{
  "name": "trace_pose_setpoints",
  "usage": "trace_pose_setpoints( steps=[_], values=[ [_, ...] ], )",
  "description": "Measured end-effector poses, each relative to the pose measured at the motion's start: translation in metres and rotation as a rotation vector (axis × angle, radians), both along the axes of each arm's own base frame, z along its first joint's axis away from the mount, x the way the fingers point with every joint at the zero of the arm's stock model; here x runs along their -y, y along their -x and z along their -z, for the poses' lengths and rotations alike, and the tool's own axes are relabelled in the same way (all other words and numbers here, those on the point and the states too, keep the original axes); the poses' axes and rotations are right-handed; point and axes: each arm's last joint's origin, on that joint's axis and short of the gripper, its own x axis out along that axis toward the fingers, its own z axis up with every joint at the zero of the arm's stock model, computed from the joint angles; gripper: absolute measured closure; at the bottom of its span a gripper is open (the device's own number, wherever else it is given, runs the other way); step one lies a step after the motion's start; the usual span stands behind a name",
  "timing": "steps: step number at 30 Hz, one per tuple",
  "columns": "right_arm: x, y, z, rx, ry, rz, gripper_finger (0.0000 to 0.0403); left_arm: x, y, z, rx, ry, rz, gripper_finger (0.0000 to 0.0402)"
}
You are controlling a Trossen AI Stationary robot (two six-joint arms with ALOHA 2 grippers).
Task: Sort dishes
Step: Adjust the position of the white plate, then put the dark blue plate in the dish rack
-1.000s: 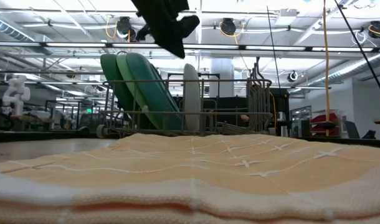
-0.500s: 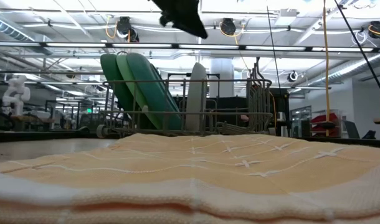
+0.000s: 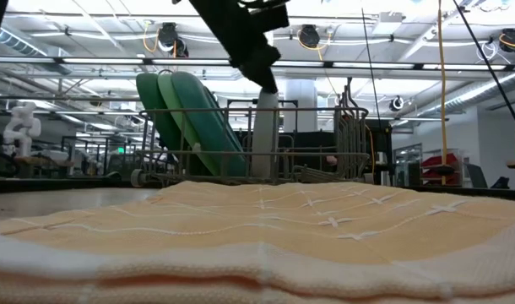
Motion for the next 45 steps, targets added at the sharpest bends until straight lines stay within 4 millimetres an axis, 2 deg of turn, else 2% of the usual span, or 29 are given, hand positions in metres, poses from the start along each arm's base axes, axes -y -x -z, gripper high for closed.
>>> trace_pose_setpoints(
  steps=[7, 11, 15, 20, 25, 28, 38, 45],
  values=[
    [0.0, 0.0, 0.0, 0.006, -0.029, 0.018, 0.0195, -0.012, 0.018, 0.006, -0.044, 0.049, -0.238, 0.0375],
    [0.0, 0.0, 0.0, 0.005, -0.031, 0.02, 0.0195, -0.012, 0.026, 0.006, -0.045, 0.081, -0.327, 0.0375],
    [0.0, 0.0, 0.001, 0.0, -0.041, 0.021, 0.0195, -0.005, 0.027, 0.001, -0.058, 0.088, -0.327, 0.0375],
    [-0.003, 0.001, 0.008, -0.087, -0.157, -0.019, 0.0195, 0.014, 0.019, -0.017, -0.034, 0.052, -0.221, 0.0375],
    [-0.008, 0.0, 0.027, -0.302, -0.304, 0.035, 0.0195, 0.036, 0.006, -0.027, 0.051, 0.063, -0.013, 0.0375],
    [-0.017, -0.004, 0.042, -0.466, -0.369, 0.046, 0.0195, 0.046, 0.001, -0.031, 0.094, 0.086, 0.067, 0.0375],
    [-0.069, -0.034, 0.091, -0.81, -0.425, -0.037, 0.0195, 0.048, 0.0, -0.033, 0.113, 0.082, 0.08, 0.0375],
    [-0.094, -0.055, 0.13, -0.925, -0.369, 0.002, 0.0195, 0.054, 0.001, -0.033, 0.12, 0.093, 0.085, 0.0375]
  ],
)
